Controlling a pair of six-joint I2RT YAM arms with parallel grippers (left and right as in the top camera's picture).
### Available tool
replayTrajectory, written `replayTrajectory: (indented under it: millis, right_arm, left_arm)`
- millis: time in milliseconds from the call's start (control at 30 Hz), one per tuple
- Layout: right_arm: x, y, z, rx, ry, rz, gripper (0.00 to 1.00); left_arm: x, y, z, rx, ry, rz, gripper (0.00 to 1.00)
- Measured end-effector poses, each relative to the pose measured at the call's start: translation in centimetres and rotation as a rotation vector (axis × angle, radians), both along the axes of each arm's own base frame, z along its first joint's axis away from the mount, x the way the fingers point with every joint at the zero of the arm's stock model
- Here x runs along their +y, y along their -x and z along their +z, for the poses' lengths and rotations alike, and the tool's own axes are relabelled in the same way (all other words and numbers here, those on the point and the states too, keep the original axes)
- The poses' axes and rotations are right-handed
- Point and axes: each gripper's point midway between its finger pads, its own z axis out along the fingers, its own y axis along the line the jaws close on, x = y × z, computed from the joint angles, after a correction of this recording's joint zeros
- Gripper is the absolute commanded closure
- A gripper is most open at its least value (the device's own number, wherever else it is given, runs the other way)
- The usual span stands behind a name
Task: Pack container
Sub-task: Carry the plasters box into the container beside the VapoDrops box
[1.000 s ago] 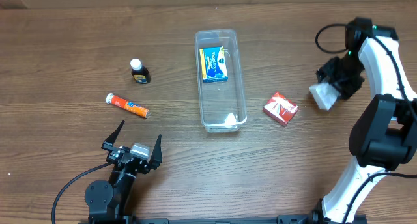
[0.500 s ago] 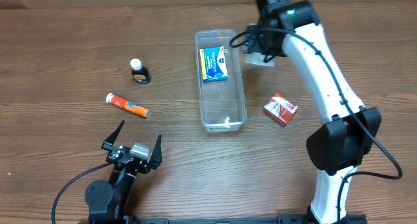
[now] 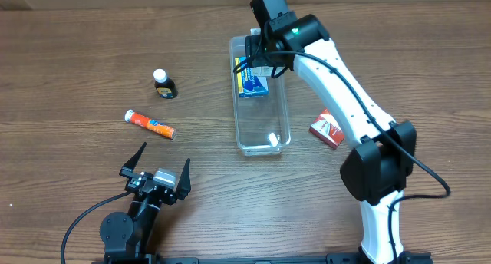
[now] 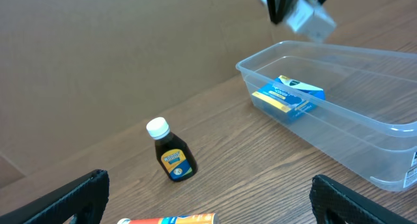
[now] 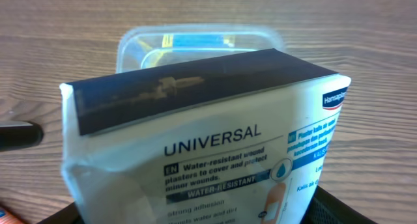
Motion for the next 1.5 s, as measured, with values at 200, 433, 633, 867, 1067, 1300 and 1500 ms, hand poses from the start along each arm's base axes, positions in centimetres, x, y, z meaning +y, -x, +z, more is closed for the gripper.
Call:
replayTrajectory:
  millis: [200, 433, 633, 867, 1067, 1300, 1500]
  right_arm:
    - [0.7, -0.3, -3.2, 0.053, 0.005, 0.02, 0.16]
    - [0.7, -0.3, -3.2, 0.05, 0.009, 0.037, 0.1]
    - [0.8, -0.3, -3.2, 0.052, 0.004, 0.04, 0.12]
    - [1.1, -0.6, -3.0, 0.036, -0.009, 0.043, 0.14]
    - [1.2, -0.6, -3.2, 0.042, -0.01, 0.043, 0.15]
    - [1.5, -0.4, -3.5, 0.057, -0.027, 0.054, 0.15]
    - [2.0, -0.2, -3.6, 0.07, -0.052, 0.07, 0.15]
  left_arm:
    - [0.0, 0.0, 0.0, 0.0, 0.0, 0.0, 0.0]
    - [0.0, 0.0, 0.0, 0.0, 0.0, 0.0, 0.0]
    - [0.0, 0.0, 0.0, 0.0, 0.0, 0.0, 0.0]
    - [0.0, 0.0, 0.0, 0.0, 0.0, 0.0, 0.0]
    - [0.0, 0.0, 0.0, 0.0, 0.0, 0.0, 0.0]
    - [0.0, 0.0, 0.0, 0.0, 0.0, 0.0, 0.0]
    - [0.0, 0.0, 0.0, 0.0, 0.0, 0.0, 0.0]
